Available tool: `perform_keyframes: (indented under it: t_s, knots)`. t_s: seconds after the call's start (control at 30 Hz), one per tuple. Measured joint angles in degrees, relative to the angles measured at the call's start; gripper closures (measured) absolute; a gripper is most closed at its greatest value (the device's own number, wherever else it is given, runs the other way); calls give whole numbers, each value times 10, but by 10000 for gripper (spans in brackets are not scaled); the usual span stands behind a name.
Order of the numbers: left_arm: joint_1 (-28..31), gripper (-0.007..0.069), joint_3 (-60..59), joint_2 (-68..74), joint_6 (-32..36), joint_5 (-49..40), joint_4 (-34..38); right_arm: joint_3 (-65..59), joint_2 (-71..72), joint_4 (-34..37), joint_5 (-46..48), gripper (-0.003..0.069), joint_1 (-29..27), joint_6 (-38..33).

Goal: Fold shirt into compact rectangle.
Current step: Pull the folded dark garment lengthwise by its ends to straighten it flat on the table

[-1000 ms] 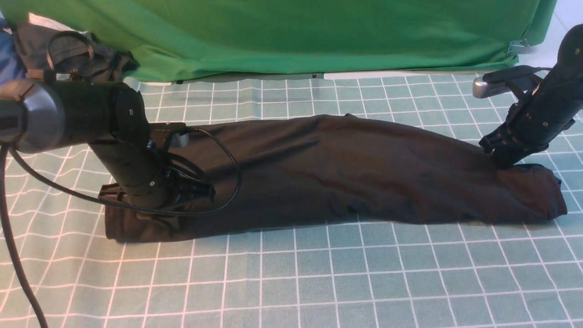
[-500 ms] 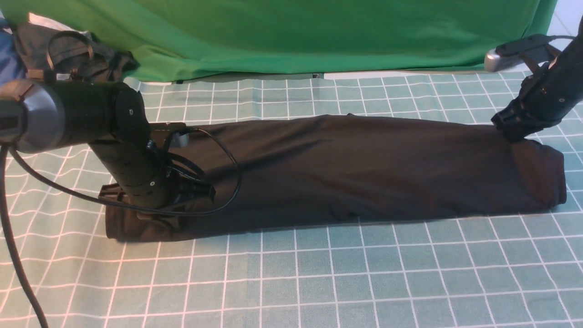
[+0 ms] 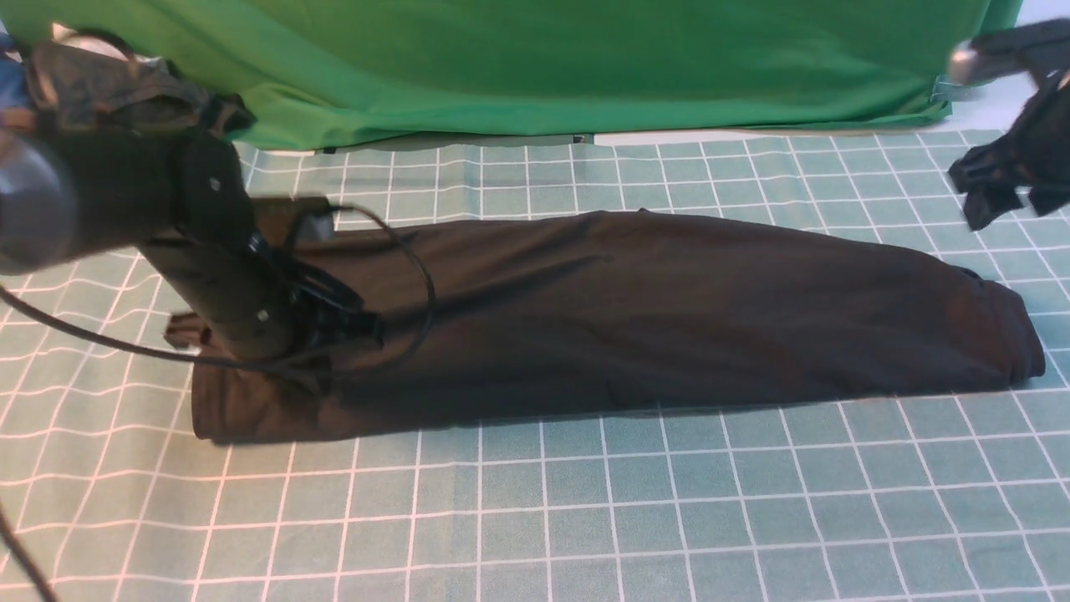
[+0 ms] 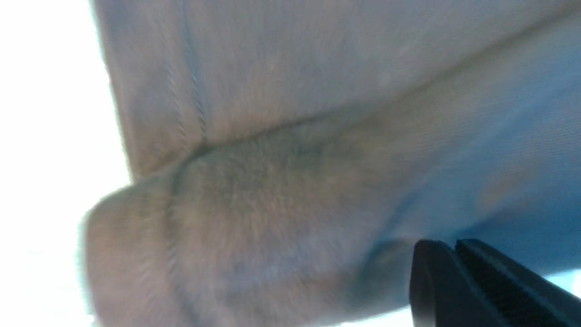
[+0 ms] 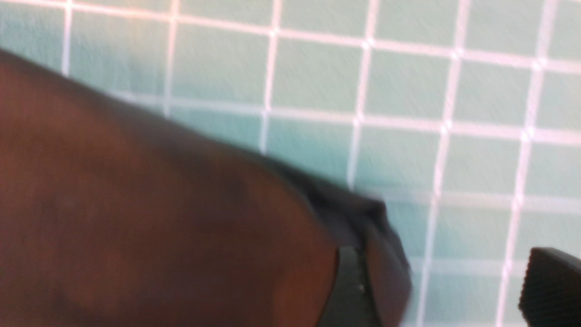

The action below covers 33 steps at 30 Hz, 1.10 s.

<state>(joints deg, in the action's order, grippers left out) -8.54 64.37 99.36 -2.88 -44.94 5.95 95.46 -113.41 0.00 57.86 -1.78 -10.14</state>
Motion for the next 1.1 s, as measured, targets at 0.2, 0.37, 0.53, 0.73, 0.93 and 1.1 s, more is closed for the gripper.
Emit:
perform_keyframes:
  t_s: [0.2, 0.37, 0.53, 0.73, 0.93, 1.1]
  knots:
    - [0, 619, -10, -98, 0, -17, -1, -21, 2, -4, 58, 123, -17, 35]
    - [0, 618, -60, -197, 1, -18, -1, -55, -7, -4, 28, 80, -34, 42]
    - [0, 618, -117, -274, 1, -18, 0, -62, -49, 13, 3, 80, -33, 39]
    - [0, 618, -165, -330, 1, -18, 0, -64, -91, 63, -3, 141, -33, 5]
    - [0, 618, -177, -351, 1, -20, 0, -63, -92, 92, -2, 516, -33, -29]
    - [0, 618, -177, -366, 1, -32, 0, -64, -75, 82, 4, 605, -47, -36]
